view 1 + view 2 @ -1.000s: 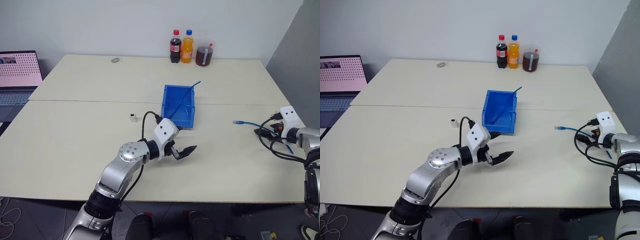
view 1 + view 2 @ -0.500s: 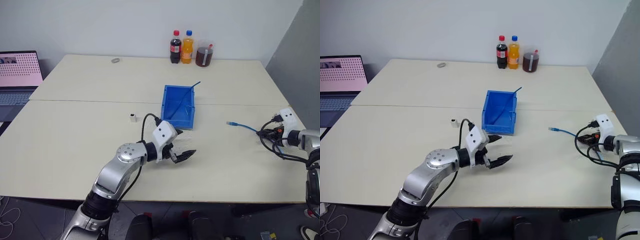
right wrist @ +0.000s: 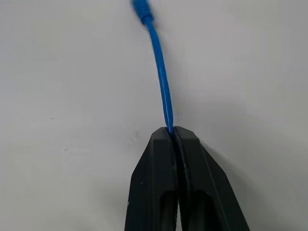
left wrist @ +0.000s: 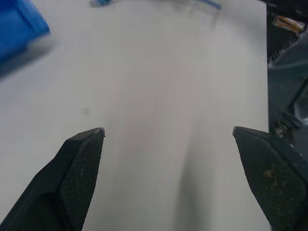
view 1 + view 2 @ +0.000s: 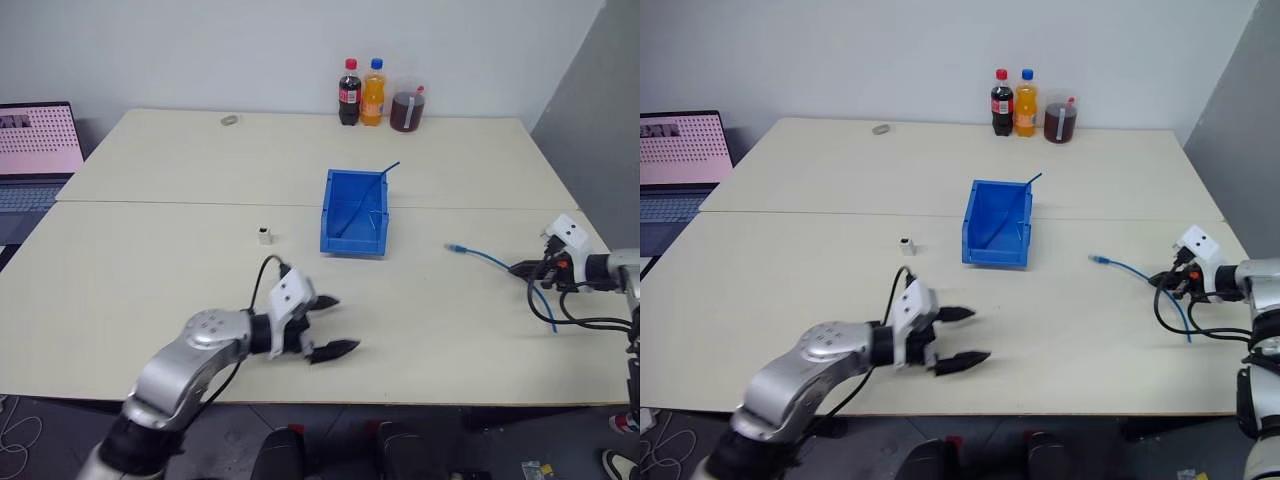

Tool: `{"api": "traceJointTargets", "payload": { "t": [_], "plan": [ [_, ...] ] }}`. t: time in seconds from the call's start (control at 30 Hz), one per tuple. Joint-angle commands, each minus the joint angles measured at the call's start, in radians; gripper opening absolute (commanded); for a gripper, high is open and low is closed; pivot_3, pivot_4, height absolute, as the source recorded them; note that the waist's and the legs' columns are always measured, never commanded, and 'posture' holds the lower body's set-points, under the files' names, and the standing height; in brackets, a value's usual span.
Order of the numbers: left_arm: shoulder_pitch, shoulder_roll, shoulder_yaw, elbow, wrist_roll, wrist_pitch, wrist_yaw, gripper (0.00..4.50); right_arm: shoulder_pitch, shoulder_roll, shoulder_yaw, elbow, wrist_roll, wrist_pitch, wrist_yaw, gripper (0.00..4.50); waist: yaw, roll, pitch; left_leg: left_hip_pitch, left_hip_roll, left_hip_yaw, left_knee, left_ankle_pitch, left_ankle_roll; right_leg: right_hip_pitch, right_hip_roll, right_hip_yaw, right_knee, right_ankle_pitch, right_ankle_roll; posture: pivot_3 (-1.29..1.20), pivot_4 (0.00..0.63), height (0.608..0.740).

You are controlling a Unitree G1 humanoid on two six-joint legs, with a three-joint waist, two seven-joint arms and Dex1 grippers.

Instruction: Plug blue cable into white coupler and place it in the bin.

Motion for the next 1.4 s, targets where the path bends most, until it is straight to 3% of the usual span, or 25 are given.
{"api": "traceJointTargets", "payload": {
  "t": [0.03,0.13,0.3,0.53,0.8,0.83,1.07,1.27,1.4],
  "plan": [
    [0.093,0.043,0.123,-0.018,-0.032,-0.067,-0.036,4.50,0.143,-0.037,-0.029,-0.389,0.097,0.079,0.067,0.03,0.003,0.000,0.000,0.000,0.000,-0.001,0.000,0.000,0.000,0.000,0.000,-0.001,0.000,0.000,-0.001,0.00,0.150,0.740],
    [0.129,0.044,0.201,0.043,-0.023,-0.121,-0.020,4.50,0.239,-0.015,-0.029,-0.644,0.151,0.162,0.036,0.03,0.006,0.001,0.001,0.000,0.001,-0.002,0.000,0.000,0.000,0.000,0.000,-0.003,0.001,-0.002,-0.002,0.00,0.150,0.740],
    [0.105,0.042,0.299,0.162,-0.026,-0.175,-0.010,4.50,0.251,0.162,0.105,-0.862,0.129,0.193,-0.077,0.03,0.000,0.000,0.001,0.001,0.002,-0.003,0.000,0.000,0.000,0.000,0.001,-0.004,0.002,-0.003,0.002,0.00,0.150,0.740],
    [0.120,0.065,0.328,0.195,-0.012,-0.208,-0.027,4.50,0.103,0.394,0.276,-0.705,0.014,0.113,-0.209,0.03,0.006,-0.001,0.002,-0.004,0.001,-0.001,0.000,0.000,0.000,-0.005,0.000,-0.003,0.001,0.001,-0.001,0.00,0.150,0.740],
    [0.117,0.049,0.305,0.210,0.011,-0.231,-0.011,4.50,0.056,0.453,0.311,-0.597,-0.008,0.031,-0.223,0.03,0.024,-0.002,0.002,-0.012,0.001,-0.002,0.000,0.000,0.000,-0.013,0.000,-0.005,0.002,0.001,-0.002,0.00,0.150,0.740],
    [0.113,0.046,0.300,0.213,0.015,-0.233,-0.009,4.50,0.058,0.459,0.307,-0.593,-0.002,0.028,-0.224,0.47,0.024,-0.002,0.002,-0.012,0.001,-0.001,0.000,0.000,0.000,-0.013,0.000,-0.005,0.002,0.001,-0.002,0.00,0.150,0.740],
    [0.045,0.028,0.255,0.305,0.054,-0.282,-0.029,4.50,0.074,0.441,0.291,-0.643,0.019,0.043,-0.200,2.02,0.025,-0.002,0.002,-0.012,0.001,-0.002,0.000,0.000,0.000,-0.013,0.000,-0.005,0.003,0.001,-0.002,0.00,0.150,0.740],
    [-0.042,0.020,0.184,0.437,0.120,-0.362,-0.059,4.50,0.162,0.328,0.242,-0.928,0.182,0.308,-0.086,3.43,0.033,-0.002,0.002,-0.012,0.001,-0.002,0.000,0.000,0.000,-0.013,0.000,-0.005,0.003,0.001,-0.002,0.00,0.150,0.740],
    [-0.116,0.002,0.128,0.546,0.175,-0.438,-0.093,4.50,0.234,0.279,0.191,-1.094,0.263,0.433,-0.117,4.46,0.035,-0.002,0.001,-0.013,0.001,-0.003,0.001,0.000,0.000,-0.013,0.000,-0.006,0.003,0.001,-0.002,0.00,0.150,0.740]
  ]
}}
